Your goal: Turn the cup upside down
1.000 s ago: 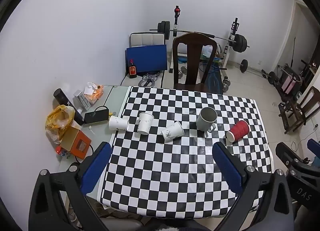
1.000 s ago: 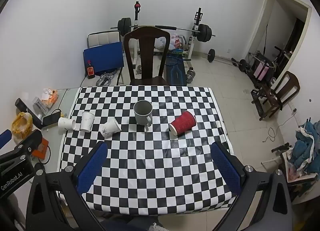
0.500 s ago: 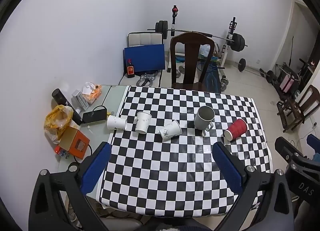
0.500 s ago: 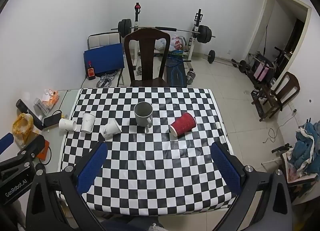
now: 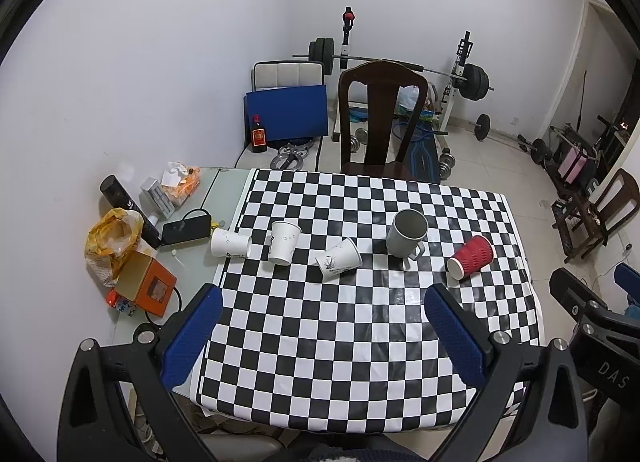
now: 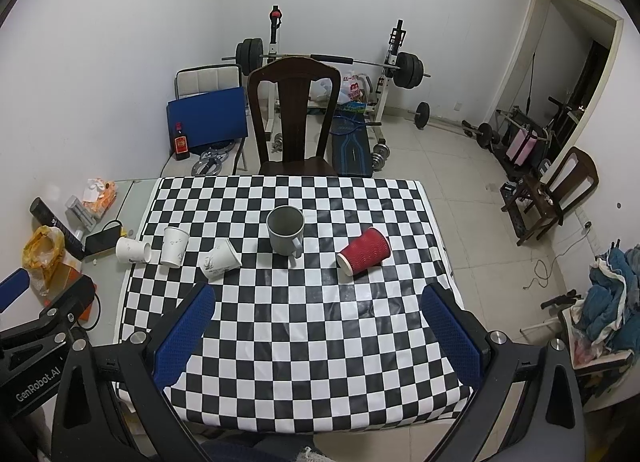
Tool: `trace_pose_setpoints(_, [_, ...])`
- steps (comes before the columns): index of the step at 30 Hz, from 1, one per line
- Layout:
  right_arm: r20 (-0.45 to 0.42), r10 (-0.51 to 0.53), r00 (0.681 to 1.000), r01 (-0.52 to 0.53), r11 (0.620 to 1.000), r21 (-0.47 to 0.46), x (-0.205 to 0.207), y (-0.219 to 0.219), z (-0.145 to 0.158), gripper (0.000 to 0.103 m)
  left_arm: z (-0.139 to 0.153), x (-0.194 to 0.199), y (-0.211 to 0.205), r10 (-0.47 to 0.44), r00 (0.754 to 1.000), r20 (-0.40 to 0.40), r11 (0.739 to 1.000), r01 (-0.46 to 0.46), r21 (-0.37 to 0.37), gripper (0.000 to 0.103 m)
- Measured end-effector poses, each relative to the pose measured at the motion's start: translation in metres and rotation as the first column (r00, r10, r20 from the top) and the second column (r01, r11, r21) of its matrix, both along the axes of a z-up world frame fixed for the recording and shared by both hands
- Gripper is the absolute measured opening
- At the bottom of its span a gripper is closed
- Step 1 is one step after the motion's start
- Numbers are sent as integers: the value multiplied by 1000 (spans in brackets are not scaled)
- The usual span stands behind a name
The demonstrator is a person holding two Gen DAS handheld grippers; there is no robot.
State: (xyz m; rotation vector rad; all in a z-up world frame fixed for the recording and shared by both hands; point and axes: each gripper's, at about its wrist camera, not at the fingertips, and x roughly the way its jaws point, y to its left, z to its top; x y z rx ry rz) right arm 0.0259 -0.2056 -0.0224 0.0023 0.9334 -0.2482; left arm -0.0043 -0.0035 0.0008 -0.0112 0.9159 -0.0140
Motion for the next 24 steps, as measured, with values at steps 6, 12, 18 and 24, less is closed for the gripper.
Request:
trace_pose_setpoints(6, [2, 0, 1000, 0, 1000, -1, 1, 0, -1, 103, 3, -5, -5, 0, 1000, 0, 1000, 0, -1, 103])
trace_pose_setpoints(12, [1, 1, 1000, -1, 1000, -2, 2, 1, -3, 103, 3, -4, -4, -1, 1000, -3, 1000, 1, 0, 103])
trace_pose_setpoints(18, [0, 0, 1000, 0, 1000, -3, 3, 1, -3, 103, 3, -5, -4, -2, 1000, -3, 1000, 2, -1, 103])
trace_pose_setpoints(24, [0, 0, 1000, 0, 1000, -5, 3, 1, -2, 103, 3, -3, -3, -3, 1000, -4, 1000, 3, -3, 103])
